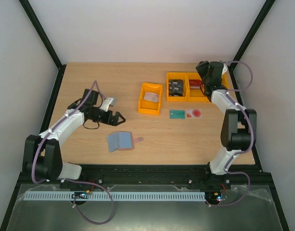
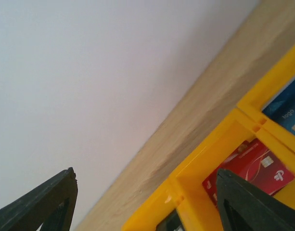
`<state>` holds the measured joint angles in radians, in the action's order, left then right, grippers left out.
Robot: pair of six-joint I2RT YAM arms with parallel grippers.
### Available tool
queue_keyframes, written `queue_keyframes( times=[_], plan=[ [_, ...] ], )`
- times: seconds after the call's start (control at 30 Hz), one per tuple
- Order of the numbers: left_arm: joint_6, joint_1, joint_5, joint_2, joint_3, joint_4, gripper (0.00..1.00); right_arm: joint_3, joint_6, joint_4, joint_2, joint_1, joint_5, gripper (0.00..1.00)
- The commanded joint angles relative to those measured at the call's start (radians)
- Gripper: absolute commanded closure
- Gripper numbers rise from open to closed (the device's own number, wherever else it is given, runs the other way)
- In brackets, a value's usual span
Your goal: Take the credit cards out of the card holder
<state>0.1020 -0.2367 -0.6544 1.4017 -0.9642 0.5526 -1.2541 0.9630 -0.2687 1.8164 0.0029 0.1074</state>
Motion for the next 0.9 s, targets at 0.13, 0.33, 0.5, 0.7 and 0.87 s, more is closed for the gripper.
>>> queue_keyframes(
  times=[0.13,0.33,0.5,0.7,0.87],
  plan=[
    [-0.460,0.155,0.009,-0.075,0.287,-0.272,0.01,0.130,-0.287,0.266,-0.288,0.259,0.045,0.24],
    [-0.592,0.139,-0.112,-0.057,0.423,-0.373,0.01,0.255,-0.291,0.415,-0.374,0.581,0.144,0.28],
    [-0.593,0.128,-0.056,-0.010,0.447,-0.380,0.01,0.463,-0.100,0.152,-0.315,0.796,0.435,0.41],
    [-0.609,0.085,-0.111,-0.002,0.460,-0.408,0.07,0.470,-0.014,-0.007,-0.143,0.903,0.489,0.65],
    [-0.623,0.077,-0.136,-0.005,0.477,-0.425,0.28,0.446,0.025,-0.090,-0.003,0.928,0.564,0.67]
  ],
)
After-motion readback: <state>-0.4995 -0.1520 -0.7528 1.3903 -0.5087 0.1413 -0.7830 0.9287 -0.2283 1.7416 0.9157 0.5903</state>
